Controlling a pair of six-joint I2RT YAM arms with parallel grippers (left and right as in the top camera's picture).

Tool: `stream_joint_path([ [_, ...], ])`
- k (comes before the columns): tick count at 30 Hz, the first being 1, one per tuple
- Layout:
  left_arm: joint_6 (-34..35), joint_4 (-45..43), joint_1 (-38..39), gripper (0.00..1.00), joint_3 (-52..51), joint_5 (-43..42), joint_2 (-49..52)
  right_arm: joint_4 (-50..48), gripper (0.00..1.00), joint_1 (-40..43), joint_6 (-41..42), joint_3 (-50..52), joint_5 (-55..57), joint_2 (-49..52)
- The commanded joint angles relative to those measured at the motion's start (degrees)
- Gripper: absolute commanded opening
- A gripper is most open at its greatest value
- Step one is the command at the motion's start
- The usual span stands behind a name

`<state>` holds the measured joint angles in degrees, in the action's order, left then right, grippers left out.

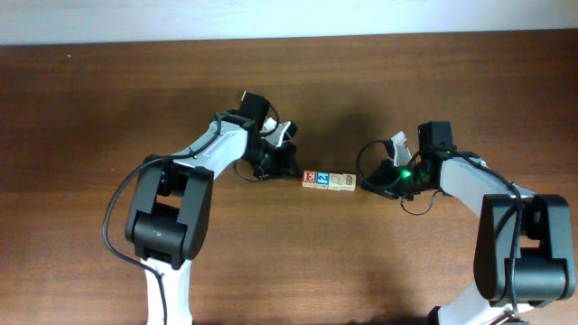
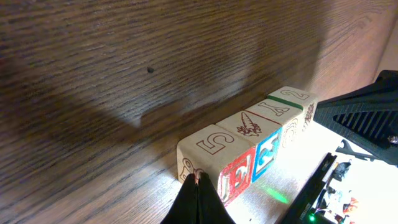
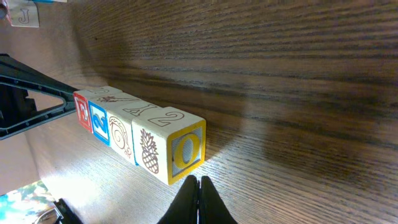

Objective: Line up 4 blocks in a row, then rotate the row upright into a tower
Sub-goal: 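Squeeze the row between both grippers, pushing the right gripper leftward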

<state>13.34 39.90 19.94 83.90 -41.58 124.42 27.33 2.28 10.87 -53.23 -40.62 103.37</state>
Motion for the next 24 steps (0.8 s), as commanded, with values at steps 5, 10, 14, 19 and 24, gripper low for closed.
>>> stream_joint_path([
  [5, 0.7, -0.7, 2.2, 0.00, -0.6, 2.4, 1.3, -0.4, 0.04, 0.3, 0.5, 0.5, 0.3, 0.3],
  [10, 0.7, -0.9, 2.1, 0.00, -0.6, 2.4, 1.3, -3.0, 0.04, -0.8, -3.1, 0.6, 1.6, 2.8],
  [14, 0.5, -0.9, 2.1, 0.00, -0.6, 2.4, 1.2, -5.4, 0.04, -1.9, -3.1, 0.6, -2.5, 2.8],
  [19, 0.5, -0.9, 2.1, 0.00, -0.6, 2.3, 1.2, -3.8, 0.04, -2.0, -3.1, 0.5, -4.0, 0.5],
  [24, 0.5, -0.9, 2.1, 0.00, -0.6, 1.9, 1.2, -2.5, 0.04, -2.8, -2.9, 0.4, -4.0, -4.1],
])
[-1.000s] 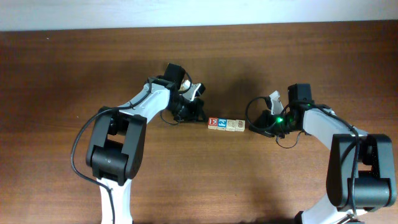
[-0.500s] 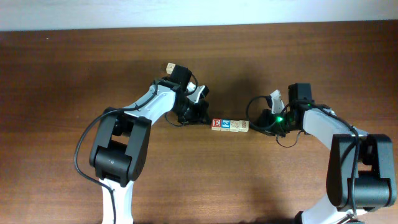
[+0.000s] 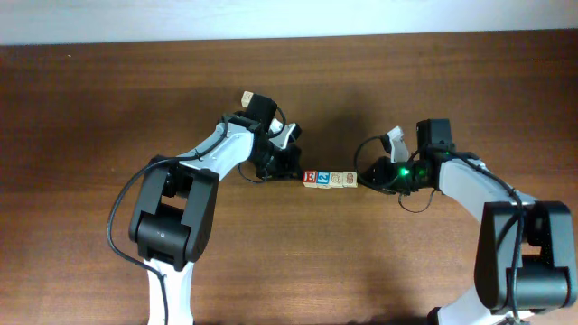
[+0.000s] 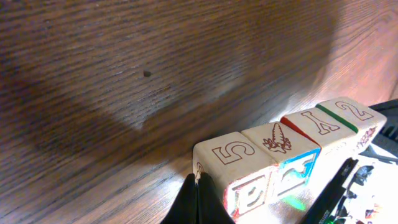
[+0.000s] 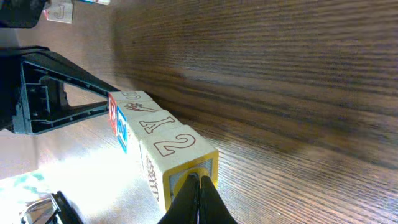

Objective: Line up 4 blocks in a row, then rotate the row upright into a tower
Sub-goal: 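Squeeze the row between both grippers, pushing the right gripper leftward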

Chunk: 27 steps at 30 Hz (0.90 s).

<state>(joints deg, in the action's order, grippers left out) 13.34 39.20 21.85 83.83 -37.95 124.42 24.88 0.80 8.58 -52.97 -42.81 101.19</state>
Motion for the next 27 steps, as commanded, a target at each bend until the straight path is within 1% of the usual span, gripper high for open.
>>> stream_joint_path([
  [1, 0.5, -0.2, 0.2, 0.00, -0.5, -1.7, 1.2, -0.6, 0.04, -3.6, 0.6, 0.0, -1.1, -1.9],
  [2, 0.5, -0.4, 0.2, 0.00, -0.5, -1.7, 1.2, -1.5, 0.04, -5.4, 3.3, -0.1, 0.9, -1.9],
  [4, 0.5, -0.6, 0.2, 0.00, -0.5, -1.7, 1.2, -1.8, 0.04, -7.9, 7.6, -0.5, 1.5, -1.9],
  [6, 0.5, -0.6, 0.2, 0.00, -0.5, -1.7, 1.2, -1.8, 0.04, -10.6, 10.9, -2.8, 1.6, -1.9],
  [8, 0.4, -0.6, 0.2, 0.00, -0.5, -1.7, 1.2, -1.7, 0.04, -12.3, 11.9, -4.0, 1.7, -1.9],
  [9, -0.2, -0.7, 0.1, 0.00, -0.5, -1.2, 1.2, -1.4, 0.04, -12.5, 12.8, -4.0, 2.6, -1.9],
  [10, -0.2, -0.8, -0.1, 0.00, -0.5, 1.2, 1.2, -1.2, 0.04, -12.5, 13.0, -4.0, 2.6, -1.9],
  [12, -1.1, -0.6, -0.3, 0.00, -0.5, 8.3, 1.2, -1.3, 0.04, -12.5, 13.0, -4.0, 2.6, -1.9],
  [13, -1.2, -0.5, -0.3, 0.00, -0.5, 8.9, 1.2, -1.0, 0.04, -12.5, 13.4, -4.0, 4.5, -1.8],
  [14, -1.2, 0.1, -0.3, 0.00, -0.5, 8.9, 1.2, 0.5, 0.04, -12.5, 15.1, -3.9, 9.3, -1.2],
  [17, -1.2, 0.3, -0.2, 0.00, -0.5, 8.9, 1.2, 0.5, 0.04, -12.5, 20.6, -3.8, 13.2, 4.4],
  [19, -1.2, 0.3, -0.2, 0.00, -0.5, 8.9, 1.2, 0.9, 0.04, -12.4, 23.7, -3.8, 15.5, 5.3],
  [21, -1.7, 0.4, -0.4, 0.00, -0.5, 11.5, 1.2, 1.5, 0.04, -12.4, 24.7, -3.8, 16.5, 5.3],
  [23, -6.8, 0.5, -3.7, 0.00, -0.5, 10.3, 1.2, 1.3, 0.04, -12.3, 22.7, -3.8, 15.5, 5.3],
  [25, -13.2, 0.5, -5.1, 0.00, -0.5, 6.7, 1.2, 0.8, 0.04, -12.3, 19.2, -4.0, 13.0, 5.3],
  [26, -14.8, 0.5, -5.8, 0.00, -0.5, 5.6, 1.2, 0.7, 0.04, -11.7, 18.6, -4.0, 12.6, 5.3],
  [27, -19.2, 0.6, -6.7, 0.00, -0.5, 1.2, 1.2, 0.6, 0.04, -10.0, 15.3, -4.0, 10.0, 5.3],
])
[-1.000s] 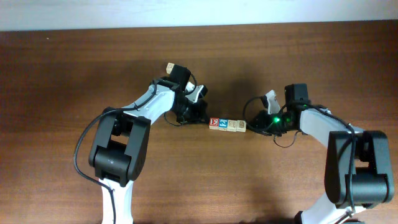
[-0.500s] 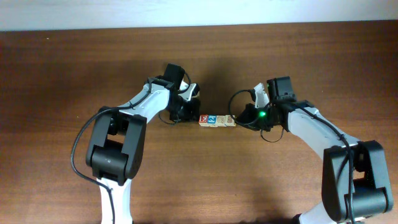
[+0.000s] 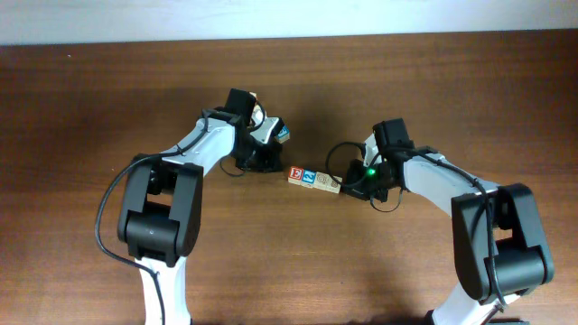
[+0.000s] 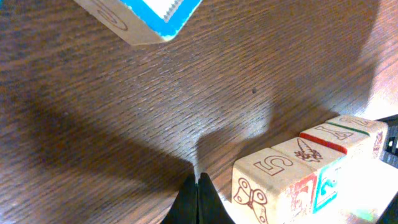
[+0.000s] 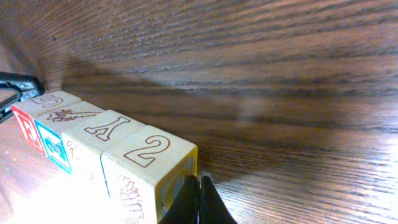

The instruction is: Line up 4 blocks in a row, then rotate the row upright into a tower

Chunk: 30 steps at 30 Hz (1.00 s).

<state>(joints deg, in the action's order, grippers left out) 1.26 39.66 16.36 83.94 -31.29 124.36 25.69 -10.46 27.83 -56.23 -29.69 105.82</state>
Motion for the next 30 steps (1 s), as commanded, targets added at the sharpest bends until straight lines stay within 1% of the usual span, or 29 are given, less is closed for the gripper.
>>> stream_joint_path([
  [1, -8.7, 0.5, -1.6, 0.00, -0.6, -7.6, 1.3, 0.0, 0.04, 1.6, -4.7, -0.7, -3.1, 0.6],
  [2, -8.7, 1.4, -1.5, 0.00, -0.6, -10.5, 1.3, 0.0, 0.04, 1.5, -4.7, -0.7, -3.1, 0.6],
  [3, -8.7, 1.6, -1.5, 0.00, -0.6, -10.6, 1.3, 0.0, 0.04, 1.5, -4.7, -0.7, -3.1, 0.6],
  [5, -8.6, 1.6, -1.4, 0.00, -0.6, -15.1, 1.3, 0.0, 0.04, 1.5, -4.7, -0.7, -3.1, 0.6],
  [8, -8.0, 2.1, 0.2, 0.00, -0.7, -15.0, 1.3, -0.2, 0.04, 1.5, -4.7, -0.7, -4.2, 0.6],
  [10, -3.8, 2.4, 0.9, 0.00, -0.7, -11.1, 1.3, -0.2, 0.04, 1.5, -4.7, -0.7, -4.2, 0.6],
  [12, -1.9, 2.5, 0.9, 0.00, -0.7, -10.9, 1.3, -0.2, 0.04, 1.5, -4.7, -0.7, -4.2, 0.6],
  [19, -1.9, 2.2, 0.9, 0.00, -0.7, -11.1, 1.3, -0.4, 0.04, 1.4, -4.7, -0.7, -5.3, 0.3],
  [23, -1.9, 2.2, 0.9, 0.00, -0.7, -11.1, 1.3, 0.2, 0.04, 1.4, -4.6, -0.7, -5.3, -5.6],
  [26, -1.9, 2.2, 0.9, 0.00, -0.7, -11.4, 1.3, 0.5, 0.04, 1.3, -3.8, -0.8, -5.3, -7.8],
  [28, -1.9, 2.2, 0.9, 0.00, -0.7, -11.4, 1.3, 0.8, 0.04, -1.8, -3.4, -2.1, -3.9, -8.0],
  [30, -1.9, 2.2, 0.9, 0.00, -0.7, -11.4, 1.3, 3.5, 0.04, -4.8, -3.1, -6.0, -1.3, -8.0],
])
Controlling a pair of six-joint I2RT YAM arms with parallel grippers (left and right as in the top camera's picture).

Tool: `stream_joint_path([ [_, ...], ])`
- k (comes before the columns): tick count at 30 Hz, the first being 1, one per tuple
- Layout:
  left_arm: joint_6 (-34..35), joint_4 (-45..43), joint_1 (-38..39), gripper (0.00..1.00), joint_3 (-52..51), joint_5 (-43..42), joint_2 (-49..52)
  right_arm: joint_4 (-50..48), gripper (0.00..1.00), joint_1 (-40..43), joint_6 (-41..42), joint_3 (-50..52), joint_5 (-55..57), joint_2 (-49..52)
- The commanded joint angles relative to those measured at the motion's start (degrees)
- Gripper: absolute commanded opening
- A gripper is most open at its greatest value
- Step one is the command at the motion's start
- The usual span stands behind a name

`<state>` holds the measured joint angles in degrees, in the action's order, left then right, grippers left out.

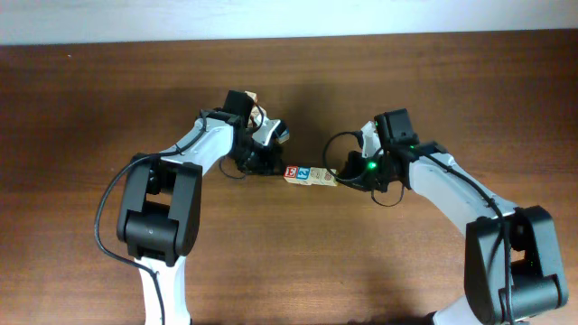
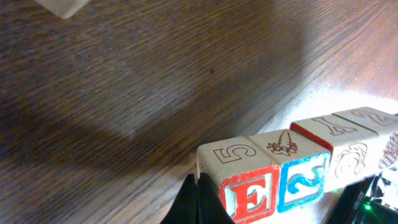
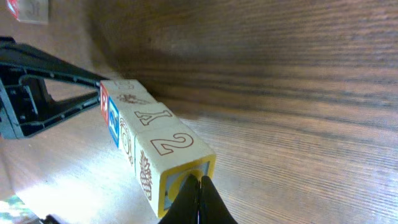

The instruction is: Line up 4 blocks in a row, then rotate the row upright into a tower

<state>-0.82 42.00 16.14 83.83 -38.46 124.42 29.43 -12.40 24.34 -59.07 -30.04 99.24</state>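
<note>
Four wooden letter blocks lie in one touching row, slanted with the left end farther from me. My left gripper is shut, its tip against the end of the 5/E block. Beside that block come the blue-framed block, the Y block and the 2 block. My right gripper is shut, with its tip on the yellow-framed end face of the 2 block.
A loose block with a blue edge sits just beyond the left gripper; its corner shows in the left wrist view. A small red-and-white object lies far off. The table's far edge runs along the top.
The row has shifted slightly left and away. My left gripper's tip, which stood a little apart from the 5/E block, now touches its end. The right gripper stays on the other end.
The row first lay level at mid-table with a shut gripper near each end. Then both tips were at the end blocks. Then the row stood farther left and turned clockwise, and now it sits a little farther left still, pinched between both tips.
</note>
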Motion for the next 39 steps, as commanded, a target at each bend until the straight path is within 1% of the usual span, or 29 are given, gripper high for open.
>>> stream_joint_path([
  [1, 0.2, -0.2, 1.1, 0.00, -0.5, -4.2, 1.2, -0.3, 0.04, -3.8, 1.0, -3.9, -0.7, -1.4],
  [7, 0.2, -0.6, 1.1, 0.00, -0.5, -3.7, 1.2, -1.6, 0.04, -5.3, 2.5, -4.0, -0.6, -1.4],
  [10, 0.2, -0.1, 1.1, 0.00, -0.2, 3.9, 1.2, -1.5, 0.04, -5.3, 2.5, -4.0, -0.5, -1.4],
  [12, 0.2, 3.0, 1.2, 0.00, 2.5, 10.6, 1.2, -1.4, 0.04, -5.3, 2.6, -4.1, -0.2, -1.4],
  [14, 0.2, 4.0, 2.6, 0.00, 2.9, 14.0, 1.2, 0.9, 0.04, -6.4, 2.7, -6.3, 2.1, -1.4],
  [18, 0.2, 4.1, 3.2, 0.00, 2.9, 14.3, 1.2, 0.5, 0.04, -8.5, 3.6, -7.2, 2.5, -1.4],
  [24, 0.2, 4.2, 3.2, 0.00, 2.9, 14.3, 1.2, -3.3, 0.04, -11.9, 5.2, -7.3, 4.5, -1.4],
  [29, 0.2, 5.1, 3.2, 0.00, 2.9, 14.1, 1.2, -4.8, 0.04, -12.1, 7.5, -7.3, 5.0, -0.3],
  [36, 0.2, 5.3, 3.2, 0.00, 2.9, 14.1, 1.2, -6.3, 0.04, -14.3, 8.2, -7.3, 5.3, 0.6],
  [39, 1.5, 5.9, 3.2, 0.00, 2.9, 14.1, 1.2, -7.4, 0.04, -14.3, 9.4, -7.3, 5.3, 2.3],
])
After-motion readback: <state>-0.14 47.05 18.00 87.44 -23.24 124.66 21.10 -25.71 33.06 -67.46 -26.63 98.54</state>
